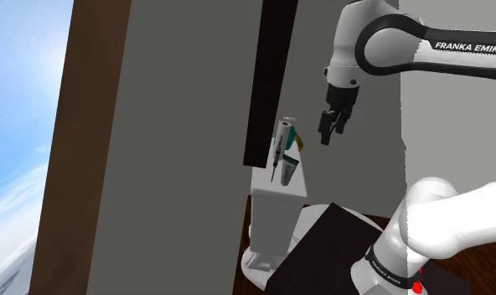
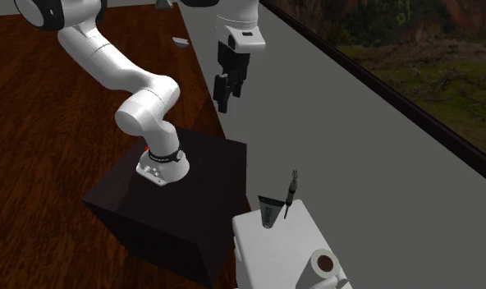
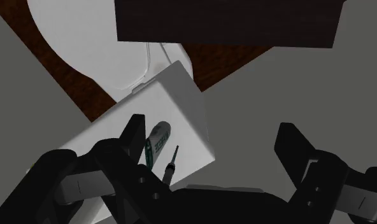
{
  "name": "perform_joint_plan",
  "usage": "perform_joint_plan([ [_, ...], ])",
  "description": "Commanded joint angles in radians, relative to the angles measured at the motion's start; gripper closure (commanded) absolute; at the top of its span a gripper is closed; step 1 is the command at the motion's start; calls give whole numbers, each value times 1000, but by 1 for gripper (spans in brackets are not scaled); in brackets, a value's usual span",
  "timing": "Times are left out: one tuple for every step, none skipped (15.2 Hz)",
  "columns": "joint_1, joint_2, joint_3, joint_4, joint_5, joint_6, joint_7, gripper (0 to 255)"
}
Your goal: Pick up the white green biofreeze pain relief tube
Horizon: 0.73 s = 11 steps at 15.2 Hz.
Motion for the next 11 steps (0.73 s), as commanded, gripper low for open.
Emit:
perform_joint_plan([
  [0,0,0,0,0,0,0,0],
  [-6,29,-12,-5,-5,26,-8,0],
  [-11,59,-24,-8,-10,51,-16,0],
  [-16,90,-36,-10,-15,76,-24,0],
  [-21,122,-47,-11,-20,101,-32,0],
  [-26,155,-59,-10,-24,125,-40,0],
  [-31,189,-70,-8,-27,149,-48,0],
  [-35,224,-81,-5,-30,173,-56,0],
  [-40,259,-92,-1,-33,196,-64,0],
  [-44,296,-103,5,-35,218,-73,0],
  [-48,333,-113,12,-36,240,-81,0],
])
